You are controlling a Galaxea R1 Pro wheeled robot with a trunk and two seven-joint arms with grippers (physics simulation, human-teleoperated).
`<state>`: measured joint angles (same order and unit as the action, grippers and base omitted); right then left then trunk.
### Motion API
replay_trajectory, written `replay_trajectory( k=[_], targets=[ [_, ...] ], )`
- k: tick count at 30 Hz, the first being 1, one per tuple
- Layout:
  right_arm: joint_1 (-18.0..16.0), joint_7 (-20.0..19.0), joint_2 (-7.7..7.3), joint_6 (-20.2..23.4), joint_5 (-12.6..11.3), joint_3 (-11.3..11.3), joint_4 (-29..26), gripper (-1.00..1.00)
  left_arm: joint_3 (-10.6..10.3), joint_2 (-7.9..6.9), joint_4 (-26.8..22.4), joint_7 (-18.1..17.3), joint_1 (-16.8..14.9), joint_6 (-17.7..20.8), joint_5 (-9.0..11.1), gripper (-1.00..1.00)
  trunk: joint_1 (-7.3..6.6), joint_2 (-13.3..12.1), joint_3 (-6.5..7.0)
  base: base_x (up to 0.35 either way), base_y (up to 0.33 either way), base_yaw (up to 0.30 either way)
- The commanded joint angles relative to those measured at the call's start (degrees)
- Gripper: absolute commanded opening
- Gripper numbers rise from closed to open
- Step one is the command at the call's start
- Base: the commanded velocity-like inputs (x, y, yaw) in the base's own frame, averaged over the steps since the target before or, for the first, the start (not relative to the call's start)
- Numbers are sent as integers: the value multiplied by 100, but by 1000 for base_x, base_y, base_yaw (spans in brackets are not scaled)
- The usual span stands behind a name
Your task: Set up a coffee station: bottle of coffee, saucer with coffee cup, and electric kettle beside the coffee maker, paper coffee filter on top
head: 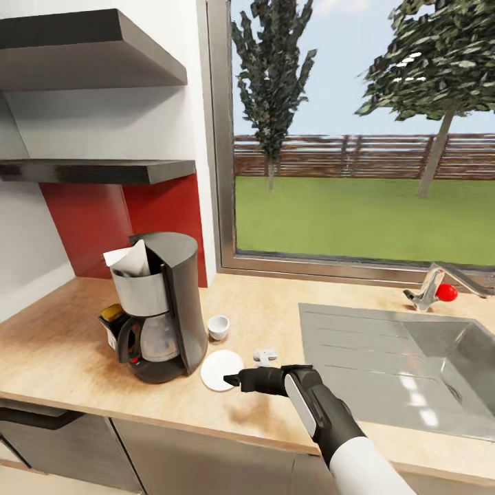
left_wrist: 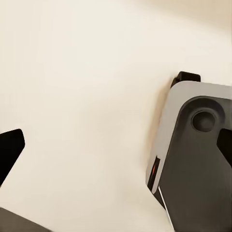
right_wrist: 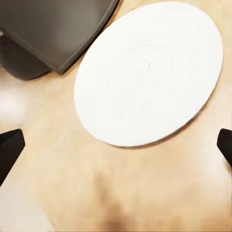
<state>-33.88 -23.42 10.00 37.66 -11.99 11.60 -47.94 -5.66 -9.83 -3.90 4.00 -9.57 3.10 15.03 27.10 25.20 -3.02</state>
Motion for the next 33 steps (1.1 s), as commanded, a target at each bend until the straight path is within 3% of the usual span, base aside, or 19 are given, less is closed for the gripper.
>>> replay_trajectory(
  k=[1, 6, 9, 11, 15, 17, 26, 33],
  targets=[
    [-5, 4, 0, 32, -27, 0, -5, 100, -49, -1, -15, 21, -1, 33, 53, 100, 0, 13, -13, -334, 0, 0],
    [-5, 4, 0, 34, -24, 0, -5, 100, -94, 12, -97, 16, -5, -79, 43, 100, 0, 13, -13, -336, 0, 0],
    [-5, 4, 0, 36, -24, 6, 11, 100, -106, 27, -116, 7, -13, -960, -43, 100, 0, 13, -13, -204, 0, 0],
    [-5, 4, 0, 34, -27, 9, 104, 100, -119, 33, -125, 5, -18, -1488, -297, 100, 0, 13, -13, -62, 0, 0],
    [-5, 4, 0, 32, -31, 17, 381, 100, -119, 54, -251, 9, -26, -1998, -583, 100, 0, 13, -13, -19, 0, 0],
    [-5, 4, 0, 30, -33, 19, 462, 100, -119, 53, -491, 8, -27, -2166, -628, 100, 0, 13, -13, -32, 0, 0],
    [12, -18, 0, -242, -40, 26, 833, 100, -112, 23, -1293, 12, -68, -2394, -650, 100, 0, 13, -13, -289, 0, 0],
    [17, -16, 0, -320, -35, 57, 1022, 100, -103, 38, -1447, 13, -81, -2408, -650, 100, 0, 13, -13, -334, 0, 0]
  ],
)
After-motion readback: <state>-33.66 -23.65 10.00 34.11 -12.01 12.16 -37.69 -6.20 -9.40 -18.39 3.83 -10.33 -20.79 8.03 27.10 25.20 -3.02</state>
